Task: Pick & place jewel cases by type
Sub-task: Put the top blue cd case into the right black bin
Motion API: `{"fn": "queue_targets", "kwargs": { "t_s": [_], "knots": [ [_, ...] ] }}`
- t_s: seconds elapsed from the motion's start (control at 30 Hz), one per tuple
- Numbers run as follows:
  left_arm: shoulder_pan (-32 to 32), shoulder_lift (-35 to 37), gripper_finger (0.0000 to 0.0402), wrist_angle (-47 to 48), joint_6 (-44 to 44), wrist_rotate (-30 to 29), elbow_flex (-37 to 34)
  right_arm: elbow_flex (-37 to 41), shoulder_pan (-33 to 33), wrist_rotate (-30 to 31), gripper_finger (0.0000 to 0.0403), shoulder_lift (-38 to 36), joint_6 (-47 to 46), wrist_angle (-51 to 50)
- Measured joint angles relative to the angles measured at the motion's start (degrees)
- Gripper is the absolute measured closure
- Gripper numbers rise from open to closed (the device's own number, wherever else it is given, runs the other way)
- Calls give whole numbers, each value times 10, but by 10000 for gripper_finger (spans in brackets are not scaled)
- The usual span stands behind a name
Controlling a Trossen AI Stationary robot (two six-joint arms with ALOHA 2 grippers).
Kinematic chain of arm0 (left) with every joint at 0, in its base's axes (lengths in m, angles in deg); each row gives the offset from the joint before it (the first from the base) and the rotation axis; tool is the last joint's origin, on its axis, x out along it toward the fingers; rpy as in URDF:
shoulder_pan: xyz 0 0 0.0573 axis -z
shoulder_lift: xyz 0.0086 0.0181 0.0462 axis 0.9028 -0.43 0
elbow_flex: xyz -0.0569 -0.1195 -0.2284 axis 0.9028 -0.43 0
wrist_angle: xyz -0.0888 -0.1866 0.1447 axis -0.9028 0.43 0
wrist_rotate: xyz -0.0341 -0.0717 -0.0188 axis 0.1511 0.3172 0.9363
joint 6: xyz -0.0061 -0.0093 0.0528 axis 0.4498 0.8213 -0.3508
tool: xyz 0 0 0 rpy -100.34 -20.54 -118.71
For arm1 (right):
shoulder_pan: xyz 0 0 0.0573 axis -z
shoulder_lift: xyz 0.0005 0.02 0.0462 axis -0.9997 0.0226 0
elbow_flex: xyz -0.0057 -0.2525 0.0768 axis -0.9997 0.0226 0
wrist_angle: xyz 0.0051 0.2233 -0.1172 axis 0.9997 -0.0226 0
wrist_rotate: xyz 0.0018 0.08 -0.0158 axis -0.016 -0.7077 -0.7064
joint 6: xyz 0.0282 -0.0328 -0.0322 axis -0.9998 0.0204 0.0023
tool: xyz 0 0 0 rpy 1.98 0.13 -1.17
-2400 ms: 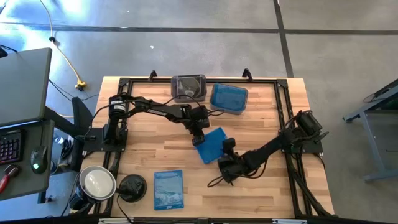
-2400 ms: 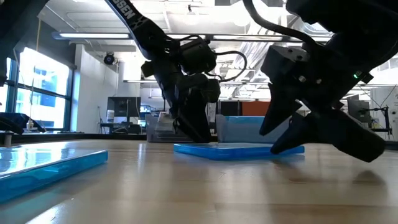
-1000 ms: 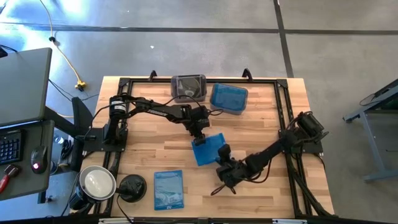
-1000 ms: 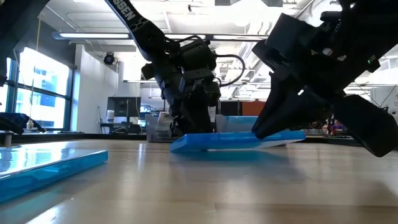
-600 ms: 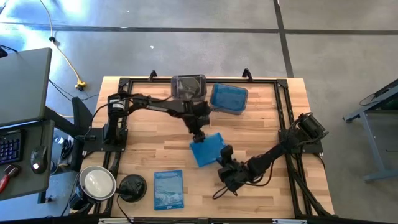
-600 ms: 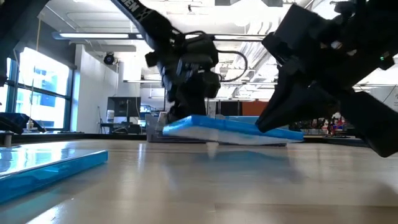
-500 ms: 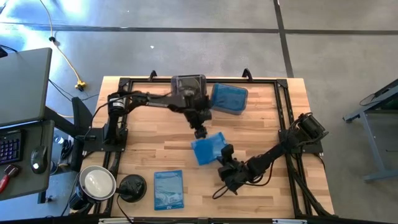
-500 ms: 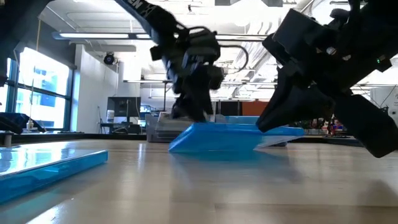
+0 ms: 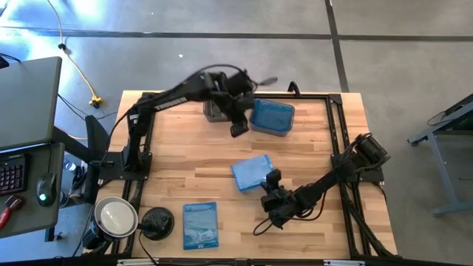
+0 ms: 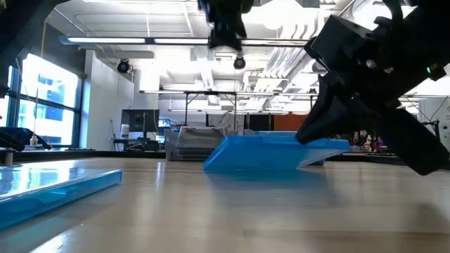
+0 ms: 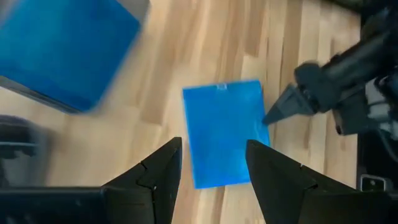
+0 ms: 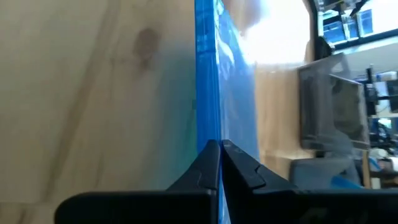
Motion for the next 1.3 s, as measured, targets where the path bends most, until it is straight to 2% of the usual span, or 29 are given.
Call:
{"fn": "queue_targets", "kwargs": {
  "t_s": [0.13, 0.2, 0.3, 0.47, 0.6, 0.87, 0.93, 1.07, 1.2, 1.3],
  "knots": [
    [2, 4, 225, 49, -1, -54, 102, 0, 0, 46, 402, -22, 13, -13],
    [3, 41, 225, 6, 1, -77, 70, 0, -1, 92, 402, -33, 23, -21],
    [4, 73, 225, 0, 1, -120, 56, 0, 4, 154, 402, -53, 50, -25],
    [7, 97, 225, 16, 6, -164, 55, 0, 34, 215, 402, -90, 81, -64],
    [8, 106, 225, 19, 17, -167, 55, 0, 86, 248, 402, -130, 78, -103],
    [7, 106, 225, 30, 16, -167, 55, 0, 214, 215, 402, -209, 172, -107],
    [7, 106, 225, 38, 16, -166, 55, 0, 245, 155, 402, -229, 177, -104],
    [7, 106, 225, 54, 16, -166, 55, 0, 280, 16, 402, -257, 121, -98],
    [7, 105, 225, 59, 17, -167, 55, 0, 286, -23, 394, -263, 121, -103],
    [7, 102, 225, 59, 16, -167, 55, 0, 286, -47, 363, -263, 108, -105]
  ]
}}
